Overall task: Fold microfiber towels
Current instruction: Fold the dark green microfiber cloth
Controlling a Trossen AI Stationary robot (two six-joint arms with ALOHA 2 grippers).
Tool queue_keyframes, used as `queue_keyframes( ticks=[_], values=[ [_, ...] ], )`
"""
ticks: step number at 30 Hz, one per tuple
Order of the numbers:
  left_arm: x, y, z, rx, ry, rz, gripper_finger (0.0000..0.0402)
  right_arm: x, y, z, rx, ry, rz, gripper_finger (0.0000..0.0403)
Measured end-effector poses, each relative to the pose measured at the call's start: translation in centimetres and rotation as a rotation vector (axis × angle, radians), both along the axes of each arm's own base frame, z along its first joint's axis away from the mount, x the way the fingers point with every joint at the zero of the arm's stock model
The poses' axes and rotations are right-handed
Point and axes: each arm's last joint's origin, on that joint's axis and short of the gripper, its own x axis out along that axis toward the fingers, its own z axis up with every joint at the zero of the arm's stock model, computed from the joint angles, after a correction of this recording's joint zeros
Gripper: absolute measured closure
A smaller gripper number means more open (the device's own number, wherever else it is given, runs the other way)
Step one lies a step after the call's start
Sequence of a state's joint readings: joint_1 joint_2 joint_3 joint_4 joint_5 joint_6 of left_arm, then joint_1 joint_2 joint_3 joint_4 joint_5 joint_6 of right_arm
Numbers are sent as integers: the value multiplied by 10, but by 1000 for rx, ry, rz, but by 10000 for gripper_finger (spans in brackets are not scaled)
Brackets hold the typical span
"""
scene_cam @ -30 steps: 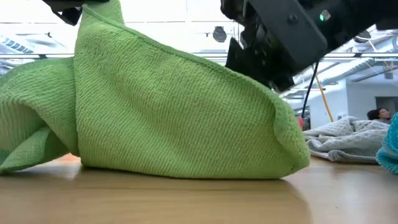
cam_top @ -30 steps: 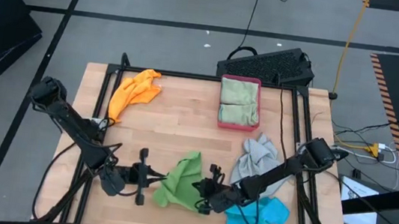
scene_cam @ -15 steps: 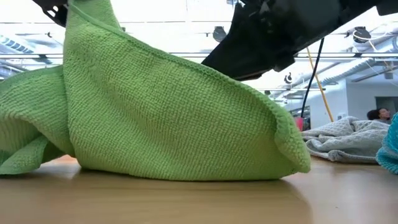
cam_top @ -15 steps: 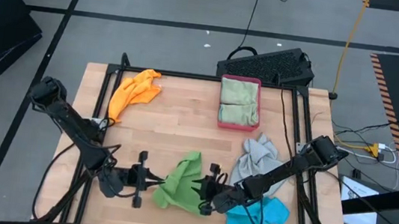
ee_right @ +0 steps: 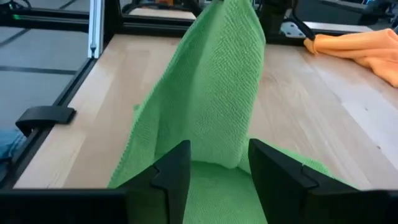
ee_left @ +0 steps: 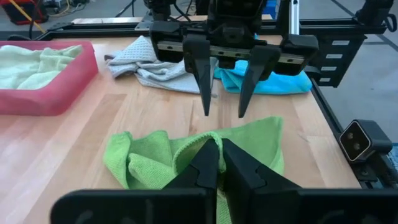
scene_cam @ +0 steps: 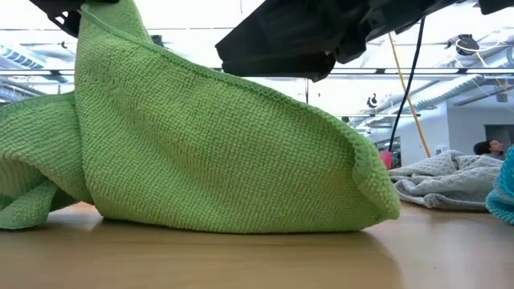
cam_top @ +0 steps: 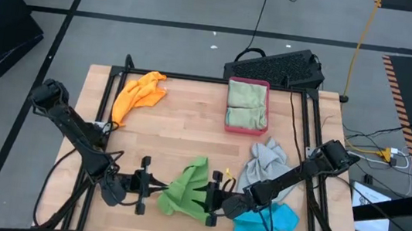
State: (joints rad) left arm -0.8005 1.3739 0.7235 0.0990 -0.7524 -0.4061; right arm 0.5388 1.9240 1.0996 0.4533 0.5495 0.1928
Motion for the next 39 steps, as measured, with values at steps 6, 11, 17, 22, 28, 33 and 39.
queue_keyframes(
  ticks=[6, 11, 17, 22, 28, 33, 39],
  values=[
    [0, 1, 0, 14, -7, 15, 393, -1, 2, 0, 4, -3, 6, 248],
    [2, 3, 1, 16, -17, 35, 383, -6, 8, -3, -10, 31, 28, 248],
    [3, 4, 1, 23, -17, 40, 397, -19, 27, -4, 57, 38, 54, 247],
    [4, 5, 1, 30, -22, 53, 382, -44, 57, -7, 76, 64, 79, 247],
    [8, 10, 1, 14, -25, 87, 394, -71, 84, -8, 54, 50, 99, 246],
    [11, 14, 1, -1, -26, 110, 387, -80, 89, -9, 27, 35, 57, 220],
    [11, 14, 1, -8, -26, 115, 377, -76, 84, -15, 15, 39, -11, 157]
  ],
)
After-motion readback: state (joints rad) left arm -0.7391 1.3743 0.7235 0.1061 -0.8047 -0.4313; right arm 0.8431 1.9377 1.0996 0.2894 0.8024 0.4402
